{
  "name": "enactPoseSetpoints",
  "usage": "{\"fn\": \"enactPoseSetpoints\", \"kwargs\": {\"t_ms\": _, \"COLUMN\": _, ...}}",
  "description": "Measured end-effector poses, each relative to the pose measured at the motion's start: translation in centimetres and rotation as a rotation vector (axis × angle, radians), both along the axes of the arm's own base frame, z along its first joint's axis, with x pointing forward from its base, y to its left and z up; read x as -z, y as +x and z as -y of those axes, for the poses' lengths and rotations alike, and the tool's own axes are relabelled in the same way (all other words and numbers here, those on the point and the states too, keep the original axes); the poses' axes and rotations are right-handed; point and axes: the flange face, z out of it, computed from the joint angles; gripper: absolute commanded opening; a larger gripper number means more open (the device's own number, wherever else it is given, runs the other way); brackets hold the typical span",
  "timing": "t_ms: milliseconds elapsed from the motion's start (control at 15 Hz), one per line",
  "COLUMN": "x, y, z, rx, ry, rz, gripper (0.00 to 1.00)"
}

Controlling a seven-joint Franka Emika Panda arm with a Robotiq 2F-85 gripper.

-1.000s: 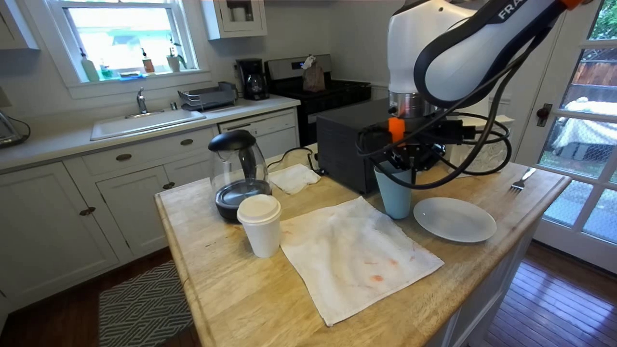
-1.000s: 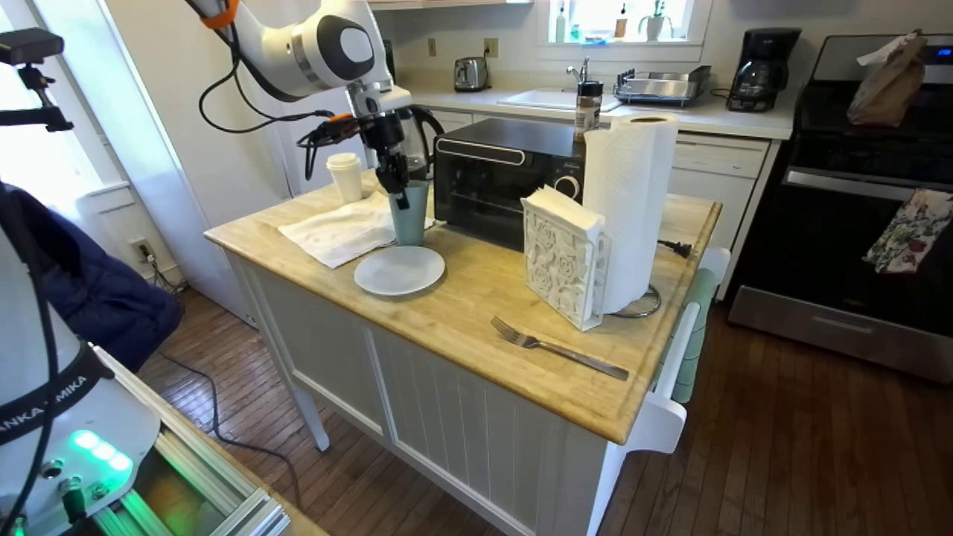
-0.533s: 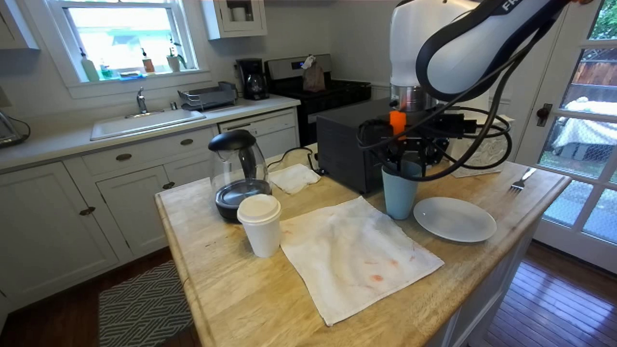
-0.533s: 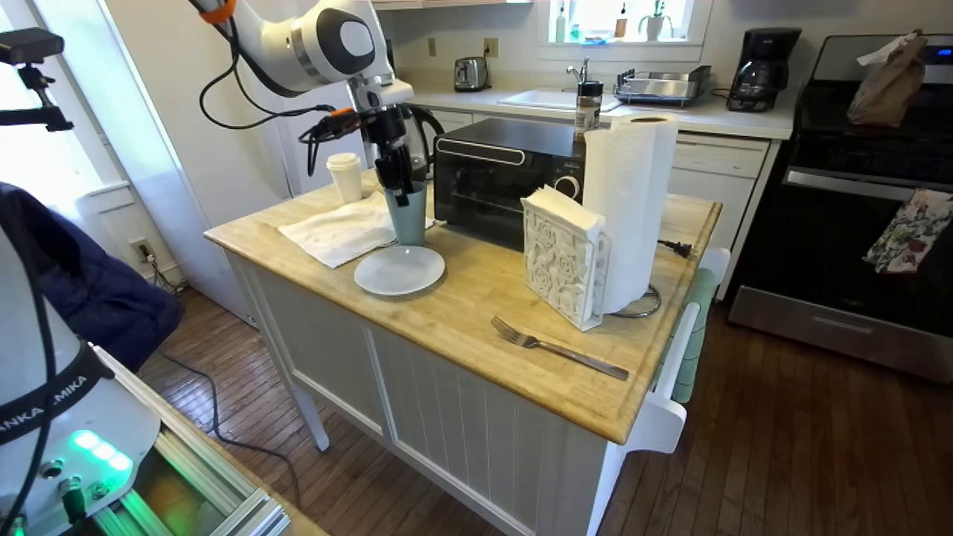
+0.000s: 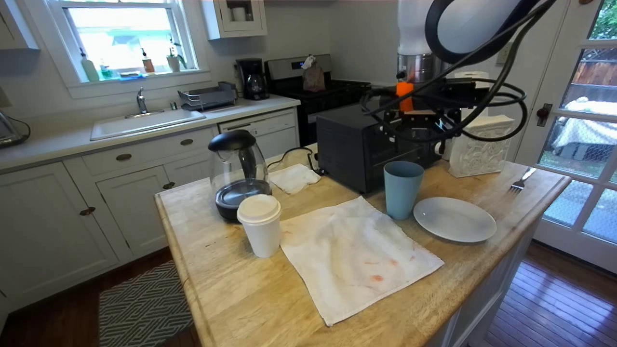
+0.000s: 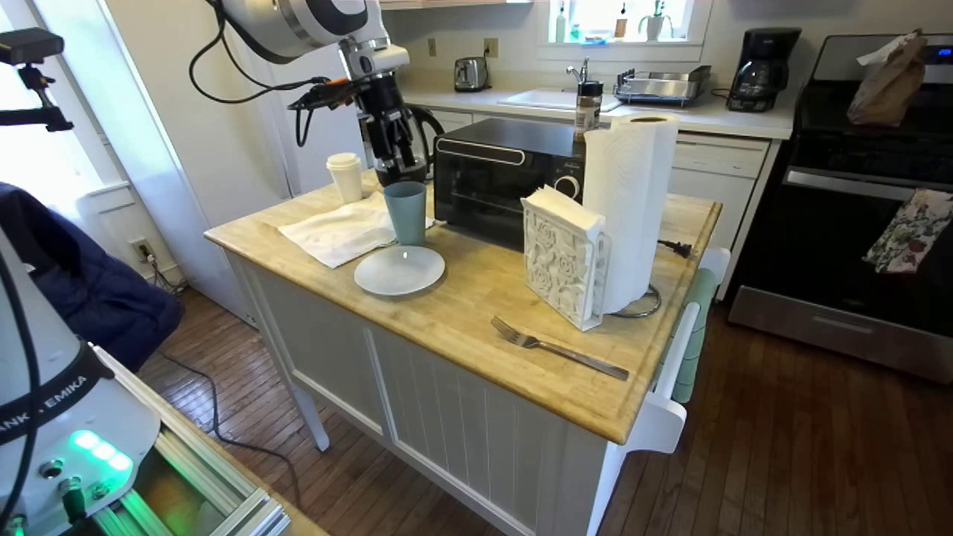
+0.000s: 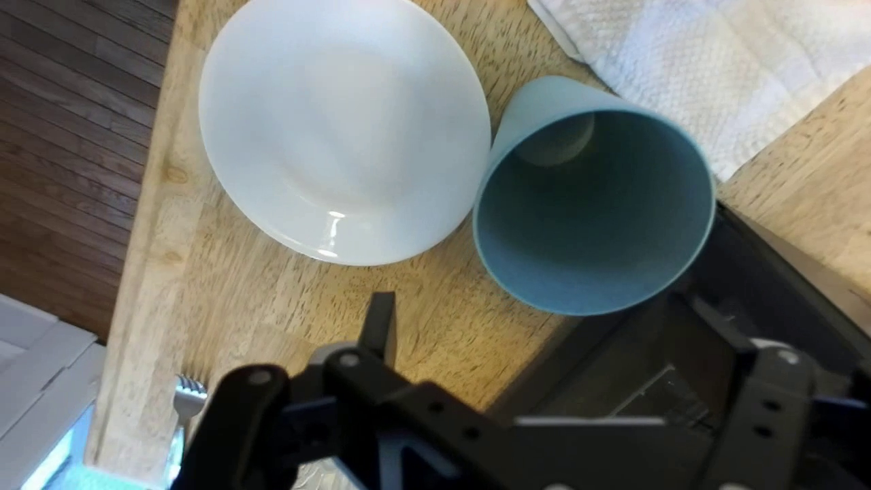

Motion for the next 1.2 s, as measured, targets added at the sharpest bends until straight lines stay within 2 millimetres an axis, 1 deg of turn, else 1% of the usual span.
{"fn": "enactPoseSetpoints", "kwargs": {"t_ms": 200, "x": -1.8, "y": -0.9, "z": 1.2, "rx": 0.049, "ry": -0.013, "rz": -0.035, "gripper": 1.00}}
{"fn": "enactPoseSetpoints", "kwargs": {"t_ms": 333, "x": -2.8, "y": -1.3, "z": 2.5, "rx": 0.089, "ry": -0.029, "rz": -0.048, "gripper": 1.00}}
{"fn": "enactPoseSetpoints", "kwargs": {"t_ms": 533, "x": -3.9, "y": -2.0, "z": 6.1, "rx": 0.139, "ry": -0.086, "rz": -0.039, "gripper": 1.00}}
{"fn": "enactPoseSetpoints", "kwargs": {"t_ms": 733, "x": -4.4, "y": -2.7, "z": 10.8, "rx": 0.173, "ry": -0.152, "rz": -0.031, "gripper": 1.00}}
{"fn": "enactPoseSetpoints", "kwargs": {"t_ms": 800, "x": -4.5, "y": -2.9, "z": 11.6, "rx": 0.181, "ry": -0.158, "rz": -0.029, "gripper": 1.00}}
{"fn": "enactPoseSetpoints", "kwargs": {"t_ms": 867, "x": -4.5, "y": -3.0, "z": 11.9, "rx": 0.185, "ry": -0.159, "rz": -0.029, "gripper": 1.00}}
{"fn": "enactPoseSetpoints", "kwargs": {"t_ms": 1200, "x": -4.5, "y": -2.9, "z": 11.4, "rx": 0.176, "ry": -0.159, "rz": -0.029, "gripper": 1.00}}
